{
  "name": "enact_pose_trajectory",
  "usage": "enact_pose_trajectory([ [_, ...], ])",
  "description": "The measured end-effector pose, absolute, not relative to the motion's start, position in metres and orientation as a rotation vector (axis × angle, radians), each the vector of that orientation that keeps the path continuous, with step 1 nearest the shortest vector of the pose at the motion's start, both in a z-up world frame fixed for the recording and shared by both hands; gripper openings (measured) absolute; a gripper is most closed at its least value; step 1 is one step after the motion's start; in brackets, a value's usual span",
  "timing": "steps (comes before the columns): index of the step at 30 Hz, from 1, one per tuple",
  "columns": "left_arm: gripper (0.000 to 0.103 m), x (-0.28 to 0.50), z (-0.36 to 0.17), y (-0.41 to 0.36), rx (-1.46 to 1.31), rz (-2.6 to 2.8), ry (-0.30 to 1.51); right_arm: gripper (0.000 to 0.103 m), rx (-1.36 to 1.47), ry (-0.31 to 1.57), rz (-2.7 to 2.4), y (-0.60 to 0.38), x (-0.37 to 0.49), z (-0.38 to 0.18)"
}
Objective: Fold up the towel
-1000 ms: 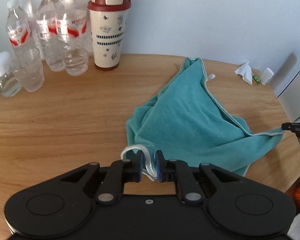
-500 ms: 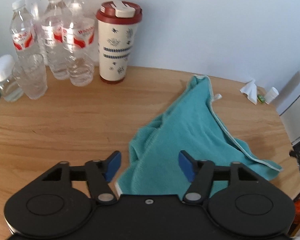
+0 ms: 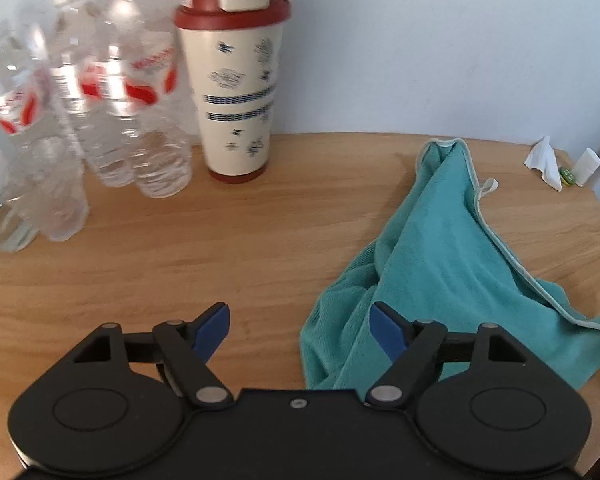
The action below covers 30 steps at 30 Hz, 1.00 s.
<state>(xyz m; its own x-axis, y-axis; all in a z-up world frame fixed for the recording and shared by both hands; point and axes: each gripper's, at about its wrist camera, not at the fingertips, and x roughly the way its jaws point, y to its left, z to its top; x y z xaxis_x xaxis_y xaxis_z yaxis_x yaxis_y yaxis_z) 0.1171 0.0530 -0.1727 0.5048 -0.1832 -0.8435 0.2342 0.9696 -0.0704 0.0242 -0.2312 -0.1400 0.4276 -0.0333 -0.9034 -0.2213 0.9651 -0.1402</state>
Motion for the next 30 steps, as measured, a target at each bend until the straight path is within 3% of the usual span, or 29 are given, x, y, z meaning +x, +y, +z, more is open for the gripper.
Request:
enact_pose_trajectory([
  [10,0.079,0.142,-0.195,0.028,0.156,-0.338,0.974,0.034,-0.393,1.186,0.17,-0.229,0.016,-0.167],
  [11,0.079,0.145,-0.198,0.029,0.155,-0.35,0.984,0.029,-0.376,1.203,0.15,-0.231,0.019,-0.169],
  [12,0.078,0.148,-0.201,0.03,0.145,-0.361,1.0,0.01,-0.357,1.219,0.131,-0.233,0.022,-0.172],
  [13,0.078,0.15,-0.203,0.03,0.139,-0.367,1.007,0.004,-0.32,1.232,0.119,-0.237,0.025,-0.172],
  [14,0.072,0.151,-0.205,0.031,0.128,-0.381,1.013,0.004,-0.287,1.243,0.108,-0.24,0.028,-0.173],
  [18,0.029,0.153,-0.21,0.028,0.104,-0.471,1.043,0.003,-0.254,1.206,0.059,-0.25,0.032,-0.163],
  [21,0.015,0.15,-0.207,0.025,0.094,-0.481,1.037,0.003,-0.213,1.153,0.003,-0.26,0.038,-0.148],
  [24,0.002,0.147,-0.202,0.028,0.087,-0.464,1.025,0.003,-0.188,1.088,-0.039,-0.27,0.046,-0.13],
  [30,0.002,0.131,-0.193,0.045,0.105,-0.407,1.035,0.003,-0.225,1.0,-0.087,-0.273,0.067,-0.112],
])
